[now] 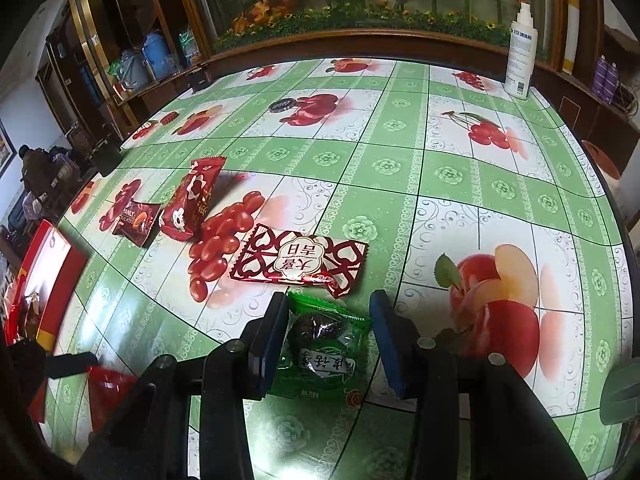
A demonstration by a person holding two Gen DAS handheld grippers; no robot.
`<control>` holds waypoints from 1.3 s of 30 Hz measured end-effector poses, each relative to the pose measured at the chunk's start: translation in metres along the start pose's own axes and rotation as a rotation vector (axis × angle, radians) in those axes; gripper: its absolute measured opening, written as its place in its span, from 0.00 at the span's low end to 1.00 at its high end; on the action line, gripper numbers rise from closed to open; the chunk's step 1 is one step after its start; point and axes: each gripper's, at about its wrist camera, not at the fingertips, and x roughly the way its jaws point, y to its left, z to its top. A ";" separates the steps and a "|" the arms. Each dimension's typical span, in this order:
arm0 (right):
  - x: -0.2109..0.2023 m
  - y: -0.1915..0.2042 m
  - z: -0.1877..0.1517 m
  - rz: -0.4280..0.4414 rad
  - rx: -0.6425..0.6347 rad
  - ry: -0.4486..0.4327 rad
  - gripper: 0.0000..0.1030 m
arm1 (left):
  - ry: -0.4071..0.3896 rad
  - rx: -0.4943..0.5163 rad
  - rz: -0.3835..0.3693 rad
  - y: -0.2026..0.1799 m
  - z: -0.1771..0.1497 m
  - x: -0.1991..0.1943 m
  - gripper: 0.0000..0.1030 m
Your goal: Organize snacks
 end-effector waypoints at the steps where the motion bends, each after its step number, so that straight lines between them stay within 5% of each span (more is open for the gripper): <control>1: 0.000 0.001 0.000 -0.006 -0.005 -0.001 0.45 | -0.003 -0.010 0.004 -0.002 0.001 0.001 0.88; 7: 0.001 0.003 0.000 -0.010 -0.016 -0.003 0.45 | -0.055 0.034 -0.016 -0.004 -0.001 0.001 0.92; 12: 0.001 0.003 -0.001 -0.010 -0.019 -0.001 0.45 | -0.101 0.089 -0.047 0.006 -0.009 -0.008 0.67; 16: 0.001 0.003 -0.001 -0.010 -0.020 0.000 0.42 | -0.136 0.113 -0.043 0.011 -0.016 -0.013 0.62; 24: -0.002 0.008 -0.001 0.027 -0.019 0.010 0.38 | -0.233 0.204 0.083 0.015 -0.035 -0.026 0.53; 39: -0.018 0.033 -0.003 0.118 -0.069 -0.014 0.36 | -0.293 0.137 0.144 0.054 -0.044 -0.041 0.47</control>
